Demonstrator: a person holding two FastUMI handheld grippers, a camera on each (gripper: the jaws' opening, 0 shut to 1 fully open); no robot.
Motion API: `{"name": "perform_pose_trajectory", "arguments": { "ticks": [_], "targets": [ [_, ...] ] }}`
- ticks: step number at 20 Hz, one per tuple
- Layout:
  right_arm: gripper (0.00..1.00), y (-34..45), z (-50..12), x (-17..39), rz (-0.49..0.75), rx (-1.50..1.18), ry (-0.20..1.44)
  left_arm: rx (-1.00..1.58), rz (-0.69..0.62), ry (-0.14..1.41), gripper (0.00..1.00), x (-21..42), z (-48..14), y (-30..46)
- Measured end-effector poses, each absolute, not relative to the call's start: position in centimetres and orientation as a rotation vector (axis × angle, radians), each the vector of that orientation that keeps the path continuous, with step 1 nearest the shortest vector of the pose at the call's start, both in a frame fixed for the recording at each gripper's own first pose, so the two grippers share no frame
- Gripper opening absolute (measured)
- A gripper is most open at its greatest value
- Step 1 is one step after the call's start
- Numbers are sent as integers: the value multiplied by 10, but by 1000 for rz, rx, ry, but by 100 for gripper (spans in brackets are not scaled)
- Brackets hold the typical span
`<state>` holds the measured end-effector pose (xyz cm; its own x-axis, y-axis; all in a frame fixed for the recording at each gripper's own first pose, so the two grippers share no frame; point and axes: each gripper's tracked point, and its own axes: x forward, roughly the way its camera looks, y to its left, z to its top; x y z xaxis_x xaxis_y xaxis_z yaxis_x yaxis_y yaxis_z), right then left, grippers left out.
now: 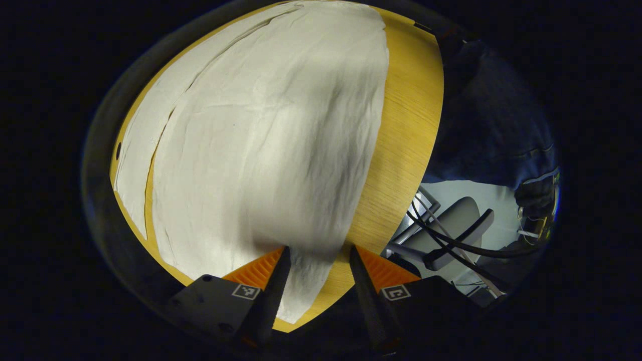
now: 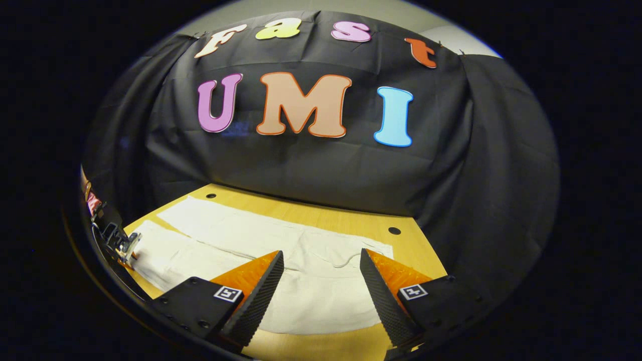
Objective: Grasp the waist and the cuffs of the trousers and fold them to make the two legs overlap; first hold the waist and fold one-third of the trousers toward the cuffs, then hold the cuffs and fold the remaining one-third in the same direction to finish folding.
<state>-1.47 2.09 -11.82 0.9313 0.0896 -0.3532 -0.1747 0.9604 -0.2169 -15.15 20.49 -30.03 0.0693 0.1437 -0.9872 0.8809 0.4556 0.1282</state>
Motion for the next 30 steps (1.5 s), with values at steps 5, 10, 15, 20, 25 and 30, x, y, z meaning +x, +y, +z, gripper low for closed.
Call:
{"name": "perform_pose_trajectory", "arguments": {
  "ticks": [5,10,15,20,25,30],
  "targets": [
    [98,17,-142,-11,246,-307,423,994,-705,1409,27,-137,-300,209],
    [98,4,-176,-10,367,-456,521,1044,-726,1383,0,-132,-299,210],
    [97,-22,-217,-20,528,-645,641,1038,-729,1411,0,-131,-299,211],
    [99,-49,-276,-42,717,-840,833,1070,-739,1451,0,-131,-299,211],
    [97,-69,-323,-60,832,-910,1039,1087,-725,1480,0,-130,-298,211],
    [96,-74,-344,-57,856,-898,1145,1070,-697,1499,0,-130,-298,210]
  ]
}}
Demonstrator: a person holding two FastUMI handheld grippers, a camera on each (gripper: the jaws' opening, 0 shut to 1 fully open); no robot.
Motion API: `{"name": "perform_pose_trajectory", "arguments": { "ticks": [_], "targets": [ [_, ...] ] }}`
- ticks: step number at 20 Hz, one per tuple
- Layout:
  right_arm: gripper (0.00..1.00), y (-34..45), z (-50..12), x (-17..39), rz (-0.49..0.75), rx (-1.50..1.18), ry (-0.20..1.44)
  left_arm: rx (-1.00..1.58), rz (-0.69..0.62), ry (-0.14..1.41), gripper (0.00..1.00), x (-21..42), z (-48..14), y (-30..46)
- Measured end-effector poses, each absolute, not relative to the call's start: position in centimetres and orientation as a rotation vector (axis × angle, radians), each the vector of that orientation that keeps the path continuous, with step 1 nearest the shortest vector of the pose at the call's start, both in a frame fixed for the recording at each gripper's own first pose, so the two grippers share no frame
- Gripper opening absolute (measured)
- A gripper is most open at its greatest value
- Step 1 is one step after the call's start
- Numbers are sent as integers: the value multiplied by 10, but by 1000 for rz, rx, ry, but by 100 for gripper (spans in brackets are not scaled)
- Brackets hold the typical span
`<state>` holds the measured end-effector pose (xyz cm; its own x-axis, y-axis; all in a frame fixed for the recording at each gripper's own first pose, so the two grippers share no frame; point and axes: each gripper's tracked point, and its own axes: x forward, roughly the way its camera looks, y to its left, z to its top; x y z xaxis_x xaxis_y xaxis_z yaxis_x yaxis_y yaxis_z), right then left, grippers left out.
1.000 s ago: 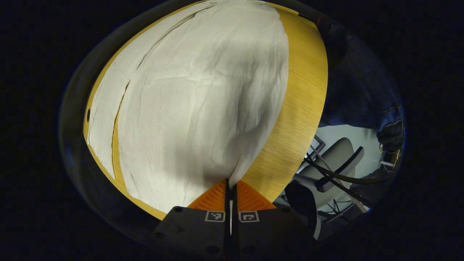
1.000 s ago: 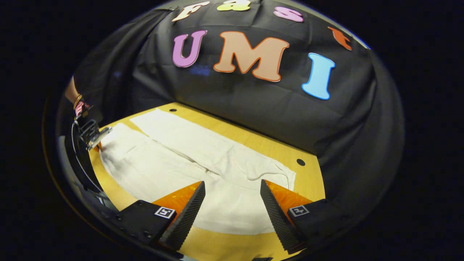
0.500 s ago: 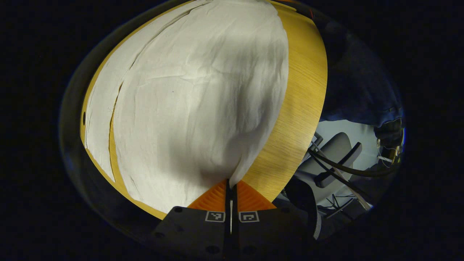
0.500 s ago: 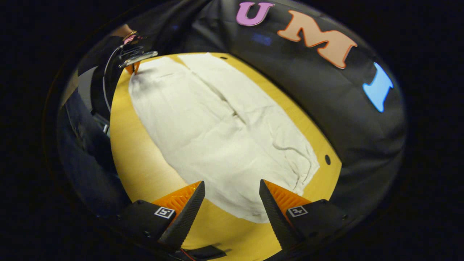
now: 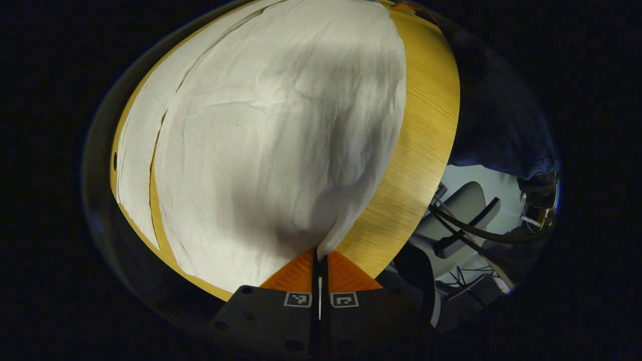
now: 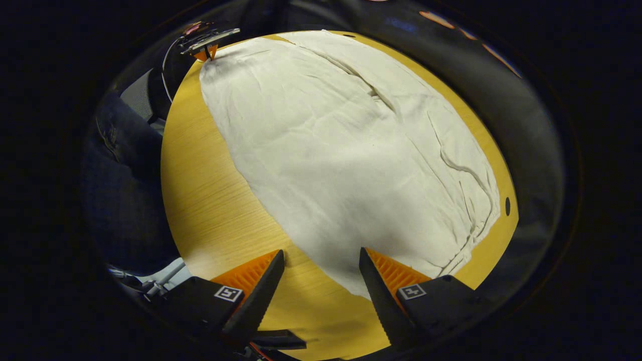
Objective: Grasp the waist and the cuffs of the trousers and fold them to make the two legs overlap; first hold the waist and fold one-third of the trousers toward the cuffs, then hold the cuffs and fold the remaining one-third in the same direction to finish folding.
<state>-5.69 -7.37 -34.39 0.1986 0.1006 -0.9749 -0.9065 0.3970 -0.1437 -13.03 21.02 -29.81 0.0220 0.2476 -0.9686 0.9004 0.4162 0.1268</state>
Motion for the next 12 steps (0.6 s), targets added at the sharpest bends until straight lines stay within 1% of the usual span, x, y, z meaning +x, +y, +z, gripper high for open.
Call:
{"name": "perform_pose_trajectory", "arguments": {
  "ticks": [2,4,5,7,8,9,10,12],
  "targets": [
    [92,-71,-344,-57,874,-882,1174,1073,-697,1507,0,-130,-298,210],
    [91,-71,-346,-56,880,-880,1191,1077,-706,1520,0,-130,-298,210],
    [87,-72,-345,-56,876,-881,1197,1075,-708,1530,0,-130,-298,210],
    [87,-71,-345,-55,874,-893,1196,1067,-713,1550,0,-130,-298,210],
    [73,-72,-345,-53,871,-900,1199,1065,-714,1558,0,-130,-298,209],
    [68,-72,-344,-52,865,-911,1203,1065,-713,1564,0,-130,-297,209],
    [57,-72,-344,-51,855,-923,1204,1066,-715,1562,0,-130,-296,208],
    [31,-78,-341,-45,816,-974,1164,1058,-715,1554,0,-129,-297,209]
  ]
}}
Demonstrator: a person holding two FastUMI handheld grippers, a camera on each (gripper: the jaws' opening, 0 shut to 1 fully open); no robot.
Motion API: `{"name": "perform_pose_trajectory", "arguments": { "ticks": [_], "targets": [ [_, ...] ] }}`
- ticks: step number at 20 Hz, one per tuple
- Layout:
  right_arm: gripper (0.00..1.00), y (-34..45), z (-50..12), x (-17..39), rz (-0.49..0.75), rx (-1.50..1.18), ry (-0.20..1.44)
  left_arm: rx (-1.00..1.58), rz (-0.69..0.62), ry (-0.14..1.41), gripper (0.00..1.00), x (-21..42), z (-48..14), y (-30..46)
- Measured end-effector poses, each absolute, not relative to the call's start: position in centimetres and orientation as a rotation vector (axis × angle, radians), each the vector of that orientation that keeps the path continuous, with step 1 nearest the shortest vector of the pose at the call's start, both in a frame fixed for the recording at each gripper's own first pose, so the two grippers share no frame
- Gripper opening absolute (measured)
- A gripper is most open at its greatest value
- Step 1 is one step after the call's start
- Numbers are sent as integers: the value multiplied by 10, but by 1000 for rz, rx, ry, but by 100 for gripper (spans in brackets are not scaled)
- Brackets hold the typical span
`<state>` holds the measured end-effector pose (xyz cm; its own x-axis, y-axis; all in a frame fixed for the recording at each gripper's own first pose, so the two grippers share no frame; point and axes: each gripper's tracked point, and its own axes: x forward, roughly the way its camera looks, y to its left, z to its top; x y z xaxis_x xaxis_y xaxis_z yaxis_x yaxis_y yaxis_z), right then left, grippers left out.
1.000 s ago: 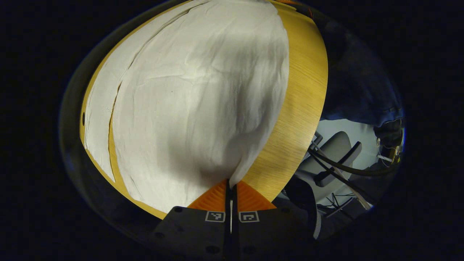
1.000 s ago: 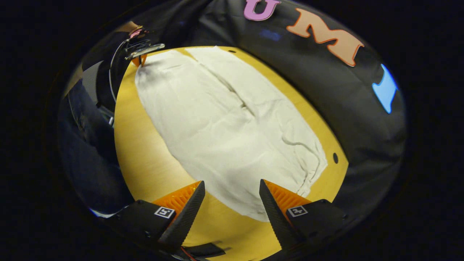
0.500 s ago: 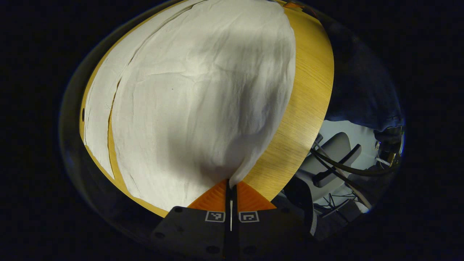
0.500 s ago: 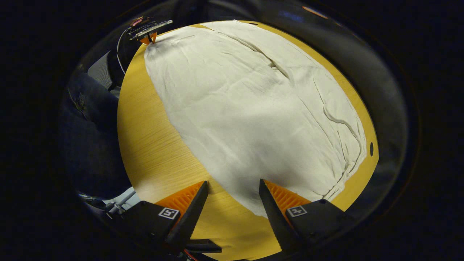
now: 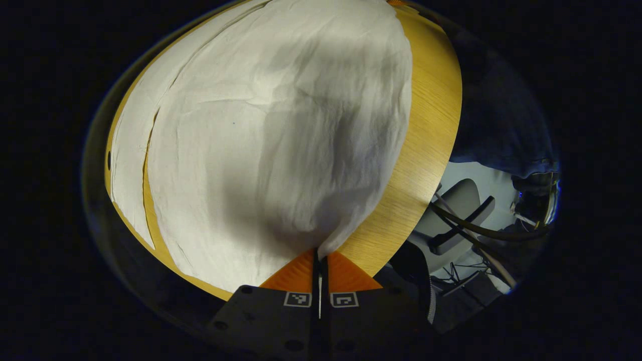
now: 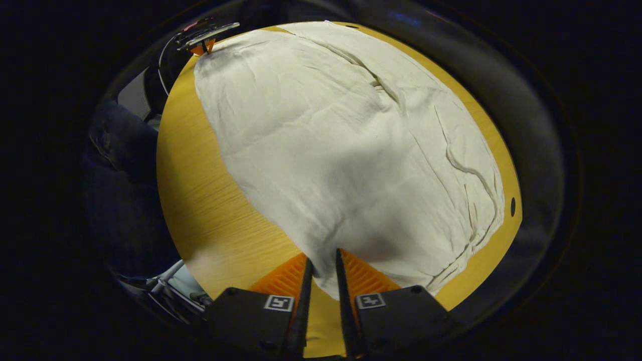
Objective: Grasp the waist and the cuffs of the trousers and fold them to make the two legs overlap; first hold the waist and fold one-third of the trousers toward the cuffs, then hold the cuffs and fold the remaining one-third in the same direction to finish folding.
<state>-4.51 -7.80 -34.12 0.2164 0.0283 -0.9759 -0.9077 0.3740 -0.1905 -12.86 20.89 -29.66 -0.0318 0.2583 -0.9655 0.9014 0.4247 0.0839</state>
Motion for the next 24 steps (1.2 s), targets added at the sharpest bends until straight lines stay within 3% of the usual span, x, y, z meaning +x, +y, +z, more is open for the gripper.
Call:
{"name": "perform_pose_trajectory", "arguments": {
  "ticks": [2,4,5,10,13,24],
  "targets": [
    [8,-79,-342,-47,790,-969,1171,1030,-705,1549,0,-129,-296,210],
    [8,-78,-342,-44,757,-958,1190,1004,-702,1542,0,-129,-295,209],
    [3,-80,-341,-47,750,-958,1190,992,-701,1536,0,-130,-295,209],
    [2,-71,-320,-38,680,-932,1137,1027,-671,1497,0,-122,-287,220],
    [2,-63,-297,-20,578,-887,1080,1021,-634,1427,0,-97,-266,220],
    [2,-29,-211,95,230,-695,779,1018,-322,1004,0,102,-175,209]
  ]
}}
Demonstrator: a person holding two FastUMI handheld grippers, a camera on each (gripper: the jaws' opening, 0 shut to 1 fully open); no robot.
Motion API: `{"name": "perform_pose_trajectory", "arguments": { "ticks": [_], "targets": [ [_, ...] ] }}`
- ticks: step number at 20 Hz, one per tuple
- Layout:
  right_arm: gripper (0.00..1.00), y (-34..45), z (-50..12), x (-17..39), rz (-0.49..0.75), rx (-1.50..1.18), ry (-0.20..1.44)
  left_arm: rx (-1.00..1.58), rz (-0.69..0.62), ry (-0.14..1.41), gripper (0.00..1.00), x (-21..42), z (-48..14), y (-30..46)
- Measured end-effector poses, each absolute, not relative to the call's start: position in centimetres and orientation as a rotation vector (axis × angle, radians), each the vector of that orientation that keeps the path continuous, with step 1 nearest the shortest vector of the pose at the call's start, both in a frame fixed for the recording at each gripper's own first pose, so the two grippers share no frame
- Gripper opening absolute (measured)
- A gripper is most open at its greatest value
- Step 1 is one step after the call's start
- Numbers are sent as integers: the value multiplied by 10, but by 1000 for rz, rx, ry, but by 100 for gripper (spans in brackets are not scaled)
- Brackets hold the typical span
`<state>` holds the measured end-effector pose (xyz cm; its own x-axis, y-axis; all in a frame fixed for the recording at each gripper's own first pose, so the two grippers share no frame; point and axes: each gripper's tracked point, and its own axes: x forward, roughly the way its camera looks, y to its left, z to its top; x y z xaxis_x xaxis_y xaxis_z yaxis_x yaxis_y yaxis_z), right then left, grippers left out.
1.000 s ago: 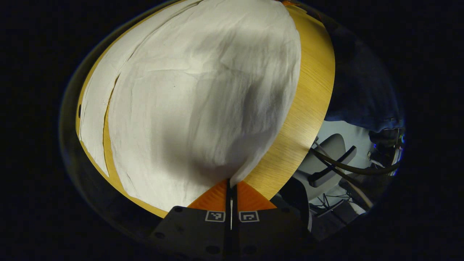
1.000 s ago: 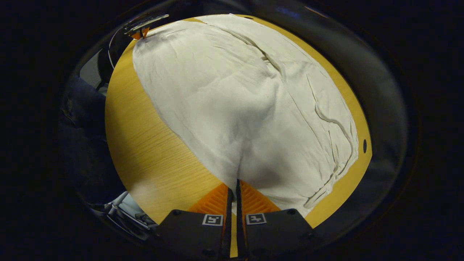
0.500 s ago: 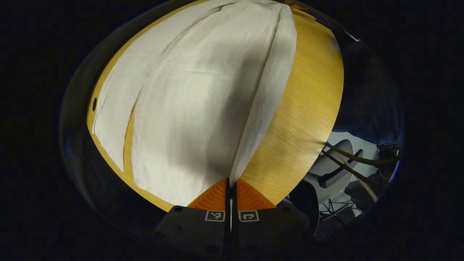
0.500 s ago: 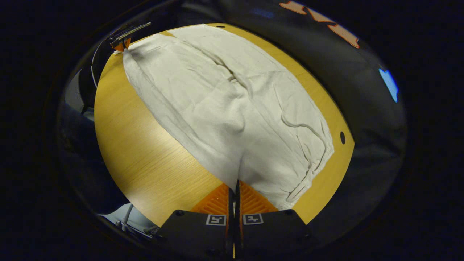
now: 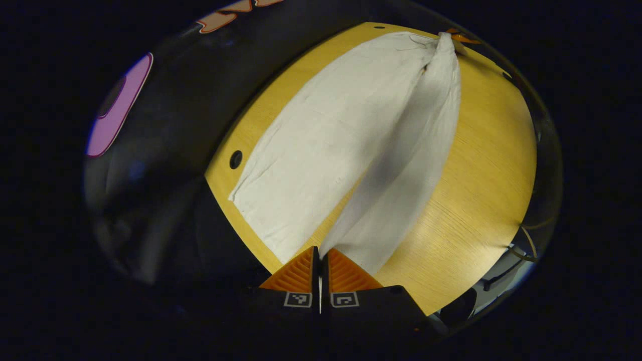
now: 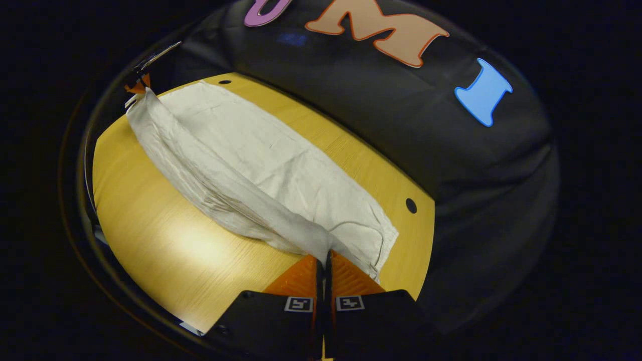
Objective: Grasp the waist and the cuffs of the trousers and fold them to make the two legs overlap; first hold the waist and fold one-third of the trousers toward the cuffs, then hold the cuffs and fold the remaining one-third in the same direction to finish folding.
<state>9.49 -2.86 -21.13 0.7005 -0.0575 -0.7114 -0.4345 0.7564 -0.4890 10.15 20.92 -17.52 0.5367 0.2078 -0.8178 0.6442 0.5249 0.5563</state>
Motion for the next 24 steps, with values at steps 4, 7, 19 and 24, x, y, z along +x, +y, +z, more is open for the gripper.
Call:
{"name": "perform_pose_trajectory", "arguments": {
  "ticks": [4,7,19,24],
  "targets": [
    [0,-22,-189,149,148,-600,690,971,-196,869,0,188,-163,192],
    [2,-18,-190,197,109,-522,638,937,-76,755,0,263,-162,179],
    [75,-5,-298,280,123,-258,726,580,144,614,61,384,-268,160],
    [98,-28,-258,281,68,-97,631,319,155,476,96,388,-250,137]
  ]
}}
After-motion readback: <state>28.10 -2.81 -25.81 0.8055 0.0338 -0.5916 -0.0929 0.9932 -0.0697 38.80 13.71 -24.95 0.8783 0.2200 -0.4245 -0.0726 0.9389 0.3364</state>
